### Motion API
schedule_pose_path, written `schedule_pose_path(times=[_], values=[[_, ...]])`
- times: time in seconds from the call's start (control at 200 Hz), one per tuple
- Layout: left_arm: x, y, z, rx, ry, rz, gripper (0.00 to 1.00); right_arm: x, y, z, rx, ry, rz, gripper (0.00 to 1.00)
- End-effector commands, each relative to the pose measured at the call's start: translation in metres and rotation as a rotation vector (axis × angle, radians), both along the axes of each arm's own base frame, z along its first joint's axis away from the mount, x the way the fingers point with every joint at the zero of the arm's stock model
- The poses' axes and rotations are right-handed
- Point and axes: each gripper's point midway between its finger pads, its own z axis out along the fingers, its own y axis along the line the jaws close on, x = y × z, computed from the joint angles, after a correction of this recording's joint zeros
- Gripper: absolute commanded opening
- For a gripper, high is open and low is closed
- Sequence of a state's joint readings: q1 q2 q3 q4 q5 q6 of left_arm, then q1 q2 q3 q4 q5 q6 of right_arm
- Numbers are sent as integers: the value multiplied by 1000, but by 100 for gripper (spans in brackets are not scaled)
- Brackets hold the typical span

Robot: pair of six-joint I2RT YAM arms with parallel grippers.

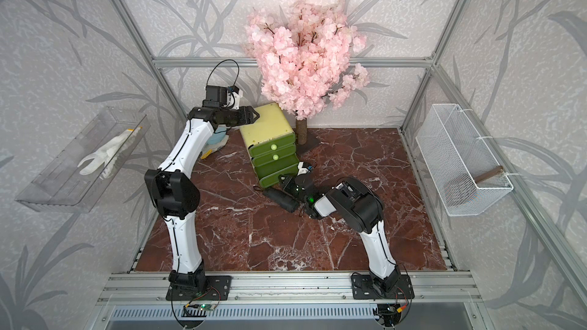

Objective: Place the umbrella in the drawer by color
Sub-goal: Open the drawer in the storage box.

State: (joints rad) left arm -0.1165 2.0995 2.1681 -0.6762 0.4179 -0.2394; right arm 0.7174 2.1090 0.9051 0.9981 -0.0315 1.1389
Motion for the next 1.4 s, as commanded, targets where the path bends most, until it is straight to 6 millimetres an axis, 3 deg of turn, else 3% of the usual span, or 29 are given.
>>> schedule_pose_path(times=[0.0, 0.29, 0.415, 0.535, 0.715, 0.77, 0.81, 0.83, 0.845, 0.9, 0.96, 1.05, 1.135, 1.215, 1.3, 1.394], values=[[-18, 4, -15, 4, 97, 14, 72, -5, -3, 10, -14, -35, -2, 2], [-26, 5, -12, 17, 94, 16, 72, -23, -7, 2, -65, -5, 23, 7], [-31, 7, -6, 23, 85, 26, 72, -28, -10, 1, -105, 14, 29, 26], [-41, 10, 2, 24, 74, 32, 72, -39, -14, 6, -154, 17, 68, 32], [-60, 16, 10, 39, 53, 52, 74, -64, -22, -5, -280, 74, 186, 59], [-67, 19, 12, 49, 52, 57, 74, -68, -24, -2, -281, 89, 229, 63], [-75, 21, 19, 54, 41, 64, 74, -71, -26, 2, -297, 83, 261, 74], [-78, 23, 20, 58, 38, 70, 74, -73, -28, 5, -315, 75, 277, 94], [-81, 24, 22, 59, 35, 73, 74, -75, -29, 7, -331, 73, 287, 100], [-93, 28, 28, 63, 27, 90, 74, -81, -34, 14, -427, 28, 343, 99], [-108, 33, 35, 62, 22, 116, 74, -86, -40, 36, -528, -41, 393, 99], [-135, 37, 44, 52, 0, 127, 74, -101, -46, 48, -744, -135, 537, 99], [-163, 38, 45, 32, -21, 126, 75, -118, -43, 49, -886, -254, 741, 99], [-190, 40, 43, 11, -47, 124, 77, -127, -41, 50, -1040, -408, 831, 99], [-219, 39, 38, -15, -72, 112, 78, -127, -35, 54, -1179, -555, 854, 99], [-250, 30, 25, -69, -71, 54, 79, -126, -28, 49, -1218, -672, 858, 99]])
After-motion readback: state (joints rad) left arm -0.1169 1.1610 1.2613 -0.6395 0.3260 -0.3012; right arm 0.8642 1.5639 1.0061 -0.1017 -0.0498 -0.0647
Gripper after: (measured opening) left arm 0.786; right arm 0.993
